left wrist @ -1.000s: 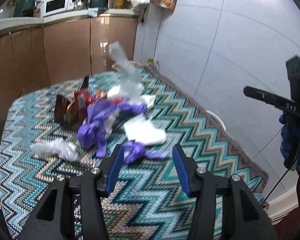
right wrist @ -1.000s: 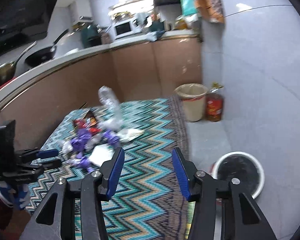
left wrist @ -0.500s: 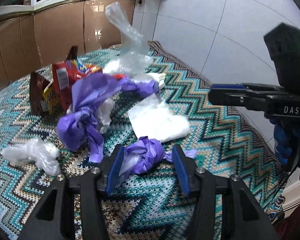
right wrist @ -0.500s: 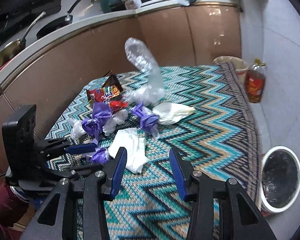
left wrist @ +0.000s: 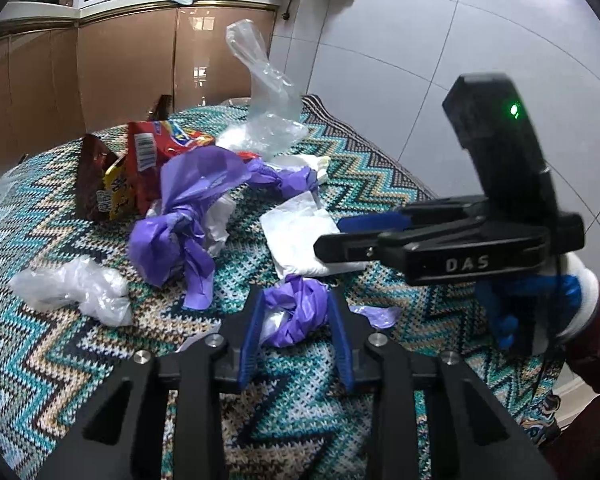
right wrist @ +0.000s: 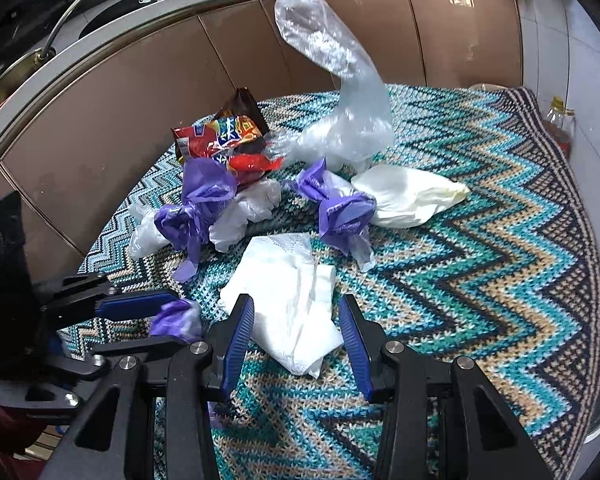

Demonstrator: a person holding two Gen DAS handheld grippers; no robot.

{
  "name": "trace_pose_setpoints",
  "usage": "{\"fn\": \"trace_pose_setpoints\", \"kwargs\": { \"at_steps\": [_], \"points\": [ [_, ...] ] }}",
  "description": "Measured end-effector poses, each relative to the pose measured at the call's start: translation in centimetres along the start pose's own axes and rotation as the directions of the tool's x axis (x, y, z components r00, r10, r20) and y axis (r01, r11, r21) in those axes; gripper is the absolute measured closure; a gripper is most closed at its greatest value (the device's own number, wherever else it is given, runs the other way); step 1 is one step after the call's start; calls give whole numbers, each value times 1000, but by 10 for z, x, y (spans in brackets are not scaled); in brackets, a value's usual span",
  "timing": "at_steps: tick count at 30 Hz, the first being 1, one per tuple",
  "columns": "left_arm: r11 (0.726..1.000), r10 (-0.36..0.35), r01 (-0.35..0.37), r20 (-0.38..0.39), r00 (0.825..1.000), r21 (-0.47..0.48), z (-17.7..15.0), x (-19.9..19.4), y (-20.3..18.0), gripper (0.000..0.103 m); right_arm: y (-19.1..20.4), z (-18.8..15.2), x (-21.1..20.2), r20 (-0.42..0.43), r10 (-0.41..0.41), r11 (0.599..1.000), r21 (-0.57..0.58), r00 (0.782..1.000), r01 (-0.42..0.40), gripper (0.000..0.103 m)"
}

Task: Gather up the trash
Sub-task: 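Grasp the purple glove with the left gripper while the right gripper grasps a white tissue, then carry the glove and tissue over the bin and open both grippers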

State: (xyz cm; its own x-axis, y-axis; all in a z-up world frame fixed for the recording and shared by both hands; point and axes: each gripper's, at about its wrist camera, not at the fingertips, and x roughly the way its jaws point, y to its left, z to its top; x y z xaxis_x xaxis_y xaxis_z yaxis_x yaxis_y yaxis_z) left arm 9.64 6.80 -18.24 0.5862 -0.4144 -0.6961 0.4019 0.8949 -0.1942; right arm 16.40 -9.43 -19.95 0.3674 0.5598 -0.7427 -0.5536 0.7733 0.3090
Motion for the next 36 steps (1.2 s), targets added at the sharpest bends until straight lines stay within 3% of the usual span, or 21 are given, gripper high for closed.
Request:
{"fn": "trace_pose_setpoints", "kwargs": {
  "at_steps": [4, 9, 12, 26, 31, 36],
  "points": [
    [1000, 12, -11, 15, 1000, -20, -2, -13, 3, 72, 6, -2, 4, -15, -2, 1000, -21, 1000, 2, 64],
    [999, 34, -33, 31, 999, -42, -8, -31, 5, 72, 16, -6, 6, -16, -22, 998, -59, 1000, 22, 91],
    [998, 45, -43, 42, 998, -48, -10, -41, 5, 72, 20, -7, 2, -3, -30, 997, -67, 1000, 30, 95],
    [996, 86, -82, 109, 990, -38, -1, -88, -26, 73, 36, -25, -74, 148, -42, 998, -46, 988, 49, 96],
    [999, 37, -36, 120, 992, -7, 18, -87, -58, 73, 18, -43, -128, 235, -87, 996, 12, 968, 87, 96],
    [998, -26, 21, 87, 996, 58, 47, -61, -106, 73, -23, -71, -185, 298, -189, 980, 121, 936, 159, 96]
  ]
}}
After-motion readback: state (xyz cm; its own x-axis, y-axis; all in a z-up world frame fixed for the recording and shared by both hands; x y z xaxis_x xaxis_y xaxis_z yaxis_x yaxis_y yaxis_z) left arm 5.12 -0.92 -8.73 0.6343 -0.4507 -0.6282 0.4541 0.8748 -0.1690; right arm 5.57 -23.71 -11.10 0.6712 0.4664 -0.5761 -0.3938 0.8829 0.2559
